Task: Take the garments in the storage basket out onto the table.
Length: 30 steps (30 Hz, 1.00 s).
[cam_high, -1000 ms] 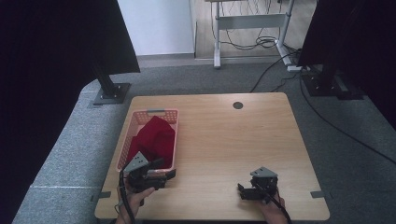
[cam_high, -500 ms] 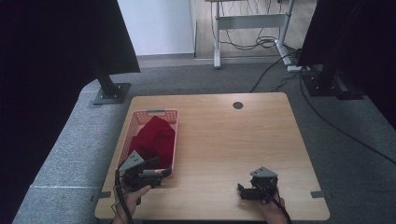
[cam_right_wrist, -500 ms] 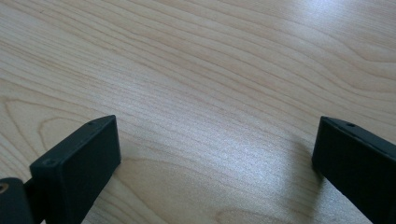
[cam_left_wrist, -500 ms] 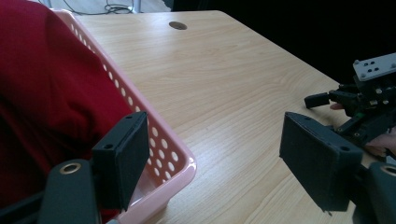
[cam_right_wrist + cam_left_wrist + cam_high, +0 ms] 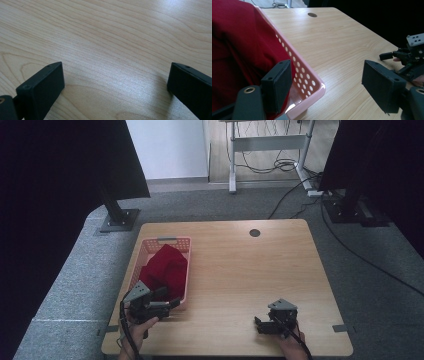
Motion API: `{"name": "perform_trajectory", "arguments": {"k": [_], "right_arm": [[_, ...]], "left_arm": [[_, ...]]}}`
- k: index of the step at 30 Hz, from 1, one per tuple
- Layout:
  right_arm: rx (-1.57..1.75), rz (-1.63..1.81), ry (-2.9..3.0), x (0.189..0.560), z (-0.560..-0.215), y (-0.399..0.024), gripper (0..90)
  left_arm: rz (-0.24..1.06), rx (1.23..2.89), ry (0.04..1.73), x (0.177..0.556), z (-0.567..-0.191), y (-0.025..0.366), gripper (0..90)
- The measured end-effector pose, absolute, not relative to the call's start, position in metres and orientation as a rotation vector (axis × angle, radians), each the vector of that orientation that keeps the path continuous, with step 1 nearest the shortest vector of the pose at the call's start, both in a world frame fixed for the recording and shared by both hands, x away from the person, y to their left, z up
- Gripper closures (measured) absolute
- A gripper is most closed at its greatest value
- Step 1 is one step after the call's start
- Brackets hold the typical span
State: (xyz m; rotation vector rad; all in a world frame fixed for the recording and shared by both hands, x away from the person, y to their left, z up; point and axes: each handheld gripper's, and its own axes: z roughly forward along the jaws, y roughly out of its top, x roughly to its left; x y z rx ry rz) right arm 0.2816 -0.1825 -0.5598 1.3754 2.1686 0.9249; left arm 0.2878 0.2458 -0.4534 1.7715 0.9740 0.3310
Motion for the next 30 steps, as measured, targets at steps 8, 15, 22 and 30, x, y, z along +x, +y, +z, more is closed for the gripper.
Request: {"name": "perform_trajectory", "arguments": {"k": [8, 15, 22, 30], "right_arm": [[1.376, 0.925, 2.169, 0.282, -0.560, -0.182, 0.9], [1.376, 0.925, 2.169, 0.282, -0.560, -0.182, 0.9], [1.376, 0.925, 2.169, 0.282, -0.560, -0.182, 0.9], [1.376, 0.925, 2.169, 0.282, -0.560, -0.182, 0.9]], "left_arm": [[0.340, 1.758, 0.988, 0.288, -0.452, 0.251, 23.9], [0.348, 1.756, 0.998, 0.289, -0.452, 0.254, 23.8], [0.353, 1.754, 1.009, 0.290, -0.453, 0.257, 23.7], [0.362, 1.740, 1.029, 0.291, -0.453, 0.262, 23.7]]}}
